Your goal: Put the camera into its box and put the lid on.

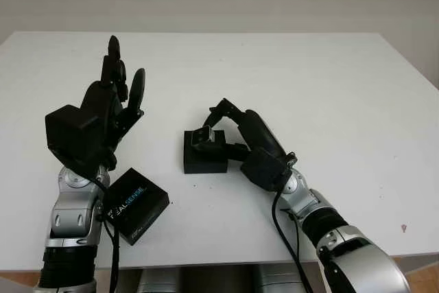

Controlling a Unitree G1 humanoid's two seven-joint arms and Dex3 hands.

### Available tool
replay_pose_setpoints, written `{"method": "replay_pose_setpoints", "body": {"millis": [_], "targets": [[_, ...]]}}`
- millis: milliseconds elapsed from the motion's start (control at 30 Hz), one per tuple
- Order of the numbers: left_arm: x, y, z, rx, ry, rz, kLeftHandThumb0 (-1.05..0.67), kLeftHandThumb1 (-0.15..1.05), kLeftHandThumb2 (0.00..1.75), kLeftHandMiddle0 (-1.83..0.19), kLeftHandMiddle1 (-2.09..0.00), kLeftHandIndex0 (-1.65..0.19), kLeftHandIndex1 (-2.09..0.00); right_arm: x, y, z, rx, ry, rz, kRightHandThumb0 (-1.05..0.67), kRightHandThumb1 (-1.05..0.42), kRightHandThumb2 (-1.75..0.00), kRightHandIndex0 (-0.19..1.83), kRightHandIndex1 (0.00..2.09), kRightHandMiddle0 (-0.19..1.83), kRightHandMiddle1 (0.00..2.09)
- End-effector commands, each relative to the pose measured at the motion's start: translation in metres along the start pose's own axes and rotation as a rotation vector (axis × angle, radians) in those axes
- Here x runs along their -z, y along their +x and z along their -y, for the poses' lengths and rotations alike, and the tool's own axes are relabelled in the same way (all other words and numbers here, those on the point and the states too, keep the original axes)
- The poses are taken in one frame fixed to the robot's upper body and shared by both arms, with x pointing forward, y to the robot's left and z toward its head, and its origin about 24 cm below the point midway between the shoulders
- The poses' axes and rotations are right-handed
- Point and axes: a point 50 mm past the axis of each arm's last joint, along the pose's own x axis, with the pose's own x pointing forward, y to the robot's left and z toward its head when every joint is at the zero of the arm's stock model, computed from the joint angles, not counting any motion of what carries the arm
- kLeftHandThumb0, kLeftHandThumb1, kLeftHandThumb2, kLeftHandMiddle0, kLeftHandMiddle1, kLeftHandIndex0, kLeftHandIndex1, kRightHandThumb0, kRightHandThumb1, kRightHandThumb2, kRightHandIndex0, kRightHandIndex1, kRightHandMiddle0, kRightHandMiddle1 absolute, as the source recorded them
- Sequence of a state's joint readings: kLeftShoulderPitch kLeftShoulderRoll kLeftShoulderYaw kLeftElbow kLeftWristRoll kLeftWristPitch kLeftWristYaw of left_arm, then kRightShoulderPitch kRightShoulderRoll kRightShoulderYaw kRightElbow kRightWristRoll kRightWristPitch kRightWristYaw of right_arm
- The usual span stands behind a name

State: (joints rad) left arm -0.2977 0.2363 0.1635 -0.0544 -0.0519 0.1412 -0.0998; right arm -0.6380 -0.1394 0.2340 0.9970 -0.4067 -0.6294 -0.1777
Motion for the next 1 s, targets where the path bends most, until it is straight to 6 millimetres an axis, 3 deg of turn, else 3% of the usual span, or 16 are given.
{"method": "replay_pose_setpoints", "body": {"millis": [0, 433, 967], "targets": [[-0.004, -0.001, -0.003, -0.005, 0.008, 0.020, -0.81, 1.05, 0.59, 0.19, 0.00, 0.19, 0.00, -0.003, 0.003, 0.003, 0.003, -0.009, 0.019, -0.39, -1.05, -0.06, 0.26, 0.53, 0.32, 1.99], [-0.004, -0.002, -0.003, -0.008, 0.014, 0.013, -0.83, 1.05, 0.58, 0.19, 0.00, 0.19, 0.00, -0.001, -0.001, -0.008, -0.031, 0.003, 0.014, -0.41, -1.05, -0.07, 0.25, 0.54, 0.34, 2.09], [-0.003, -0.003, -0.003, -0.007, 0.010, 0.002, -0.85, 1.05, 0.57, 0.19, 0.00, 0.19, 0.00, 0.000, -0.004, -0.017, -0.069, -0.007, 0.005, -0.42, -1.05, -0.07, 0.23, 0.55, 0.32, 2.06]]}}
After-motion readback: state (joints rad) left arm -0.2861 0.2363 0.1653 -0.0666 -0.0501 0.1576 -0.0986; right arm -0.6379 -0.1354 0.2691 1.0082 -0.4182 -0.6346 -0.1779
